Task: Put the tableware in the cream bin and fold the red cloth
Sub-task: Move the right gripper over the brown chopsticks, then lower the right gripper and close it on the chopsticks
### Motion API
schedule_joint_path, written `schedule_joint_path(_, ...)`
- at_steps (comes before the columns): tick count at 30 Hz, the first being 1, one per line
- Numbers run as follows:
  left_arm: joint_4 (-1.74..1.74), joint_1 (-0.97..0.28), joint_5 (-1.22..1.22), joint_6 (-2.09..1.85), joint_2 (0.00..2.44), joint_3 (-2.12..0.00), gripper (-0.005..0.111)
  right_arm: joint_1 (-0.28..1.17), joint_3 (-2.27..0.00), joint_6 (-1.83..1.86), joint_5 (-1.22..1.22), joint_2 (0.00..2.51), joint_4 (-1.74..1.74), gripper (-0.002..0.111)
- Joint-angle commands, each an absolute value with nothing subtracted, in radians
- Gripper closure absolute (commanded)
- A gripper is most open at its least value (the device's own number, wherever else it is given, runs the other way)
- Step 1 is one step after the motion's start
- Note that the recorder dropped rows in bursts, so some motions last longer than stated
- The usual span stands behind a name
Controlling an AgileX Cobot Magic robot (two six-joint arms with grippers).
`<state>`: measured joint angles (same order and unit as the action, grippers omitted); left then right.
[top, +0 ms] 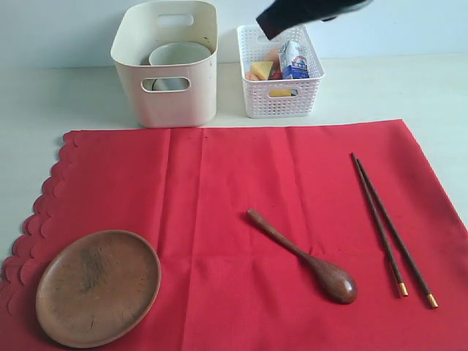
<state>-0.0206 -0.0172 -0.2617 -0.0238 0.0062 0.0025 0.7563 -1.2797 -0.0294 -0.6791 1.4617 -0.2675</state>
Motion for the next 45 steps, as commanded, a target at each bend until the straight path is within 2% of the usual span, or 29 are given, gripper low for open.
schedule_joint_path(1,-0.020,-0.022,-0.256,-0.022,0.000,0.000,0.104,0.751,-1.232,-0.218,-0.823,1.469,-0.406,0.108)
schedule_joint_path(10,-0.020,-0.022,-0.256,-0.022,0.000,0.000,0.104,0.737,-1.037,-0.351,-0.797,1.504,-0.526,0.108)
schedule_joint_path(14,-0.020,-0.022,-0.256,-0.022,0.000,0.000,0.104,0.650,-0.991,-0.420,-0.747,1.533,-0.563,0.108)
schedule_joint_path(20,-0.020,-0.022,-0.256,-0.022,0.000,0.000,0.104,0.490,-0.974,-0.383,-0.684,1.599,-0.407,0.108)
schedule_joint_path(28,-0.020,-0.022,-0.256,-0.022,0.000,0.000,0.104,0.500,-0.974,-0.279,-0.709,1.643,-0.189,0.107)
schedule_joint_path(31,-0.020,-0.022,-0.256,-0.022,0.000,0.000,0.104,0.525,-0.974,-0.288,-0.709,1.643,-0.199,0.098)
schedule_joint_path(39,-0.020,-0.022,-0.256,-0.022,0.000,0.000,0.104,0.547,-0.893,-0.400,-0.669,1.686,-0.308,0.056)
schedule_joint_path(41,-0.020,-0.022,-0.256,-0.022,0.000,0.000,0.104,0.547,-0.864,-0.472,-0.628,1.702,-0.405,0.051)
schedule_joint_path(45,-0.020,-0.022,-0.256,-0.022,0.000,0.000,0.104,0.544,-0.850,-0.524,-0.555,1.736,-0.431,0.050)
